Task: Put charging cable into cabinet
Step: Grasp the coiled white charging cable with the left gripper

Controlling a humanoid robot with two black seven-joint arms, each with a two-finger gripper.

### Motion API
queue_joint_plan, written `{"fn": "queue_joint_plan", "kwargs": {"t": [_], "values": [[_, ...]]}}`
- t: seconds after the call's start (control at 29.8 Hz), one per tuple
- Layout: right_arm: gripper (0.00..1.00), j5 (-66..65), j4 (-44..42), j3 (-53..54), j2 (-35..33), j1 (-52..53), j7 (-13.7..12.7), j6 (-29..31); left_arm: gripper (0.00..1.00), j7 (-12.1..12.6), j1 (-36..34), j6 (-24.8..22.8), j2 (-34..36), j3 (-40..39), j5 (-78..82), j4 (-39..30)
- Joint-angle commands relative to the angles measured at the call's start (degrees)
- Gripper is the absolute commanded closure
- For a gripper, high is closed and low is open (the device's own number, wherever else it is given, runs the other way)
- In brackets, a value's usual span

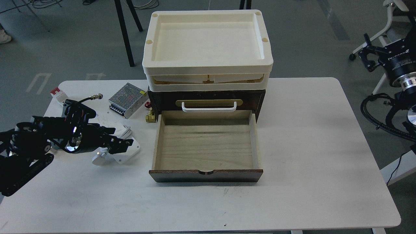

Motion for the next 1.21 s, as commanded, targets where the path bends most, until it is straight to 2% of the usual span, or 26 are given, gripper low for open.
{"fn": "queue_joint_plan", "kwargs": {"t": [0.0, 0.3, 0.5, 0.64, 0.74, 0.8, 0.84, 1.04, 1.17], "values": [[0.0, 0.06, -0.01, 0.0, 0.0, -0.21, 0.09, 0.0, 0.13, -0.1, 0.0, 1.08, -1.07, 0.35, 0.4, 1.31], [0.0, -0.03, -0.01, 0.44, 0.0, -0.56, 0.09, 0.0, 0.14, -0.54, -1.5, 6.09, -1.07, 6.94, -0.13, 4.47], [0.0, 0.06, 0.08, 0.44, 0.0, -1.0, 0.09, 0.0, 0.19, -1.51, -1.5, 9.25, -0.98, 7.3, -0.13, 4.74], [0.0, -0.03, -0.01, 0.52, -0.09, -1.09, 0.18, 0.0, 0.22, -1.95, -1.59, 9.69, -1.07, 7.3, 0.05, 5.35], [0.0, 0.06, 0.08, 0.52, -0.79, -1.17, 0.09, 0.0, 0.32, -1.78, -1.5, 9.69, -1.07, 7.3, 0.05, 5.44], [0.0, 0.06, 0.08, 0.52, -0.97, -1.26, 0.18, 0.0, 0.49, -1.6, -1.32, 9.95, -1.25, 7.38, 0.14, 5.79], [0.0, 0.06, 0.08, 0.61, -0.97, -1.26, 0.18, 0.0, 0.53, -1.51, -1.32, 10.04, -1.51, 7.38, 0.14, 6.31], [0.0, 0.06, 0.08, 0.96, -1.32, -1.79, 0.18, 0.0, 0.54, -1.51, -1.32, 11.19, -3.53, 7.47, 0.4, 10.36], [0.0, 0.06, 0.08, 0.96, -1.5, -1.79, 0.18, 0.0, 0.69, -1.86, -1.85, 12.59, -3.36, 10.89, -0.04, 10.36]]}}
